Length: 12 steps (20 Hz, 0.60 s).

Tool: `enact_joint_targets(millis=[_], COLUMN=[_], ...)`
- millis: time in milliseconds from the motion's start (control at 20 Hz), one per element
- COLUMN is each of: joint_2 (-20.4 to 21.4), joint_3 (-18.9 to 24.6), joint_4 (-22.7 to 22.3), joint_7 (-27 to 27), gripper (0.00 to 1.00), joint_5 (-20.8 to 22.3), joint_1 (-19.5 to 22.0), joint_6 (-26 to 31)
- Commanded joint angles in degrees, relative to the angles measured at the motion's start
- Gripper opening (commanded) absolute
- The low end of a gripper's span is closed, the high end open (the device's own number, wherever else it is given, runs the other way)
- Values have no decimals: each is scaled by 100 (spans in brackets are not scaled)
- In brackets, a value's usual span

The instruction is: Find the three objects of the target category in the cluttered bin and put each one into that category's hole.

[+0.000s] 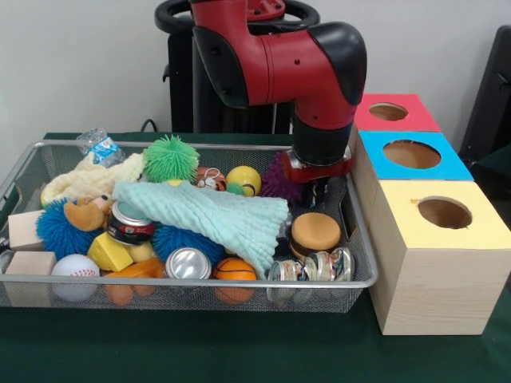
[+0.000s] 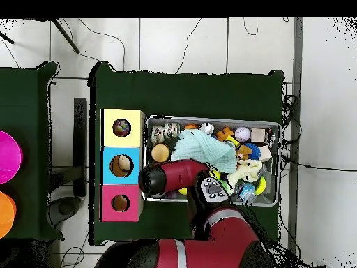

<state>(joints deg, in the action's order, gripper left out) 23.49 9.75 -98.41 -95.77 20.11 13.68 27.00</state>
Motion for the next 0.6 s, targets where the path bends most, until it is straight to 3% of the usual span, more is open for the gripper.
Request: enact_joint_targets(millis=[50,250,600], joint_2=[390,1098,1422], joint_3=[911,1173,1467], joint_4=[-906,-1201,-1376], joint_7=[116,349,535], gripper=[0,0,0], joint_5=[-265,-563,-622], joint_1=[38,238,533], joint_6=[1008,1807,2153])
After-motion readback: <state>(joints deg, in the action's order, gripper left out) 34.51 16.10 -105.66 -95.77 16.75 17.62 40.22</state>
